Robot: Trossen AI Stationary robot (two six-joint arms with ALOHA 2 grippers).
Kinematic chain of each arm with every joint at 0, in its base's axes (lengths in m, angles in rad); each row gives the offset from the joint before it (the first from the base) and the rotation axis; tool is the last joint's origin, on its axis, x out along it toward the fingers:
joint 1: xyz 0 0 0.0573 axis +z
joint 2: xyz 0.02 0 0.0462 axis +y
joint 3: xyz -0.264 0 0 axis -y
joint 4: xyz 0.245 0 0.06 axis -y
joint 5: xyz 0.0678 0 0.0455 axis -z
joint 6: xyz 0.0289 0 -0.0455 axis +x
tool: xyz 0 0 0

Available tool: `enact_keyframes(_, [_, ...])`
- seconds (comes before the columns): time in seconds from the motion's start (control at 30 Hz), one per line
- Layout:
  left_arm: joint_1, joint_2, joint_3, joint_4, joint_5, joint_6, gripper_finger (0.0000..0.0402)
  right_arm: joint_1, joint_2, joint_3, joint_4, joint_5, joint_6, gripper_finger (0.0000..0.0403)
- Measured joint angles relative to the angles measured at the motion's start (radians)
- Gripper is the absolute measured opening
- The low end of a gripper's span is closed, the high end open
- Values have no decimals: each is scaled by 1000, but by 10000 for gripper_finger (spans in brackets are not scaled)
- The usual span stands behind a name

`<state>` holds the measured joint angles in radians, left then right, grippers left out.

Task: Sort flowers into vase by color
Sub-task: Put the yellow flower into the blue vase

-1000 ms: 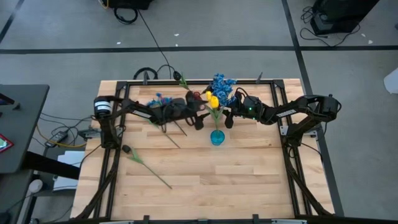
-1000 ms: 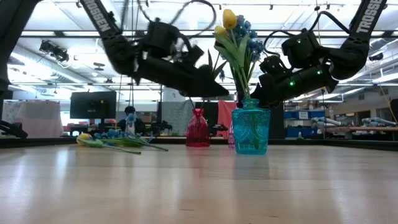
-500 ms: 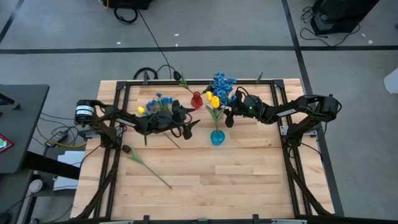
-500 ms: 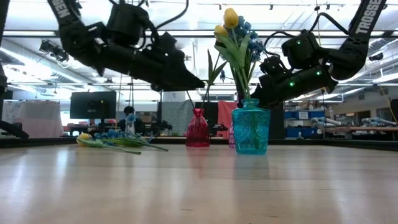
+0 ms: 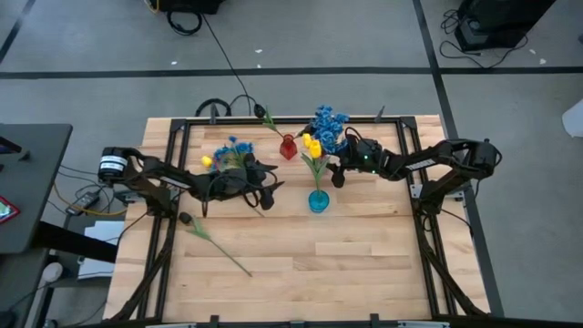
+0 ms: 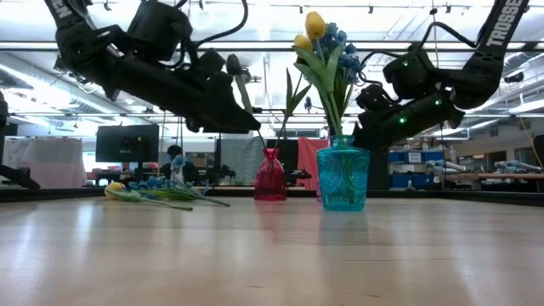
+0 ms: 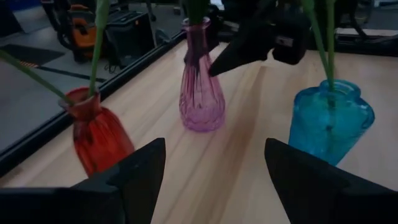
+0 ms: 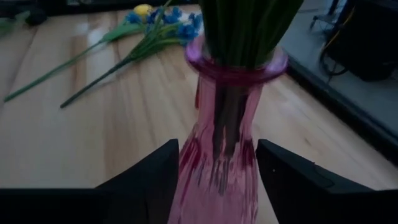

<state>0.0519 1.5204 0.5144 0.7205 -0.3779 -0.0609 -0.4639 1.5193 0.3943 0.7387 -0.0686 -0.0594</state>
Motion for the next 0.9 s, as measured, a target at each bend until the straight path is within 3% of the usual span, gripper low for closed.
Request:
enact_keyframes(0.33, [-9,-119,3,-129,-66,7,282,-64,-192,0,-239,-113,3,269])
enact_keyframes(0.67, [-9,-185,2,-242,-66,-23,282,-98,-416,1,-537,-109,-17,287])
enact_keyframes(0.9, [-16,-188,-32,-204,-71,8,282,-102,-544,1,-690,-71,42,287])
